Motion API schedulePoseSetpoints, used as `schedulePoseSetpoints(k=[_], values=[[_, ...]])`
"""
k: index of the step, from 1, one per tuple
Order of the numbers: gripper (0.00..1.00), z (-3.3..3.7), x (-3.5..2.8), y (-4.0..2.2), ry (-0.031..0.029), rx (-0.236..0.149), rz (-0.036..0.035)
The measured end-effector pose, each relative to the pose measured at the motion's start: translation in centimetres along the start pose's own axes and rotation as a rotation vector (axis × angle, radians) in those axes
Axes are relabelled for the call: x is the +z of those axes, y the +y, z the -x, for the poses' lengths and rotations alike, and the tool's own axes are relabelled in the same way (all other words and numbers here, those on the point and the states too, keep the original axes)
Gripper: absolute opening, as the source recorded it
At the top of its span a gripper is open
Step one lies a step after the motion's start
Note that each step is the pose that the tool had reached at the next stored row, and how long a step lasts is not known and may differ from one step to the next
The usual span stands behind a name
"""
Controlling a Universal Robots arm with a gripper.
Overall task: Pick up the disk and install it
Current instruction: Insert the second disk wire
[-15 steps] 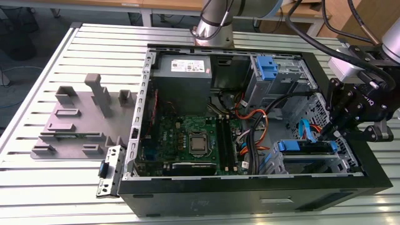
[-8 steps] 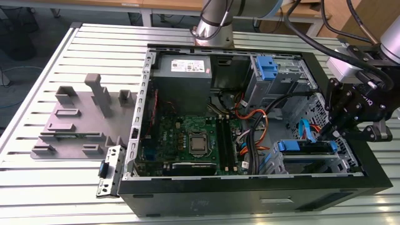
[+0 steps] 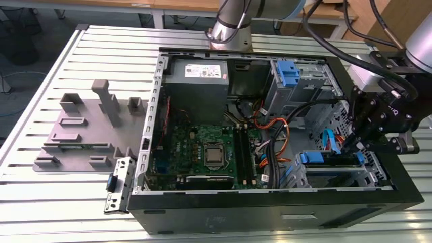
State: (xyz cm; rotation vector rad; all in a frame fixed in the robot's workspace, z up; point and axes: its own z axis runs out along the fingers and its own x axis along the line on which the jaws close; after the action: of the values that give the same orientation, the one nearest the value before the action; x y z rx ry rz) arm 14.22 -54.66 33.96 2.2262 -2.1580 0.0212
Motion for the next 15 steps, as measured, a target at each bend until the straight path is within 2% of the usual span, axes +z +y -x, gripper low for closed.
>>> schedulePoseSetpoints(k=[8, 15], values=[[0.16, -0.01, 0.14, 0.02, 0.0006, -0.030, -0.0011], [0.16, -0.02, 0.28, 0.16, 0.0007, -0.040, -0.0016]])
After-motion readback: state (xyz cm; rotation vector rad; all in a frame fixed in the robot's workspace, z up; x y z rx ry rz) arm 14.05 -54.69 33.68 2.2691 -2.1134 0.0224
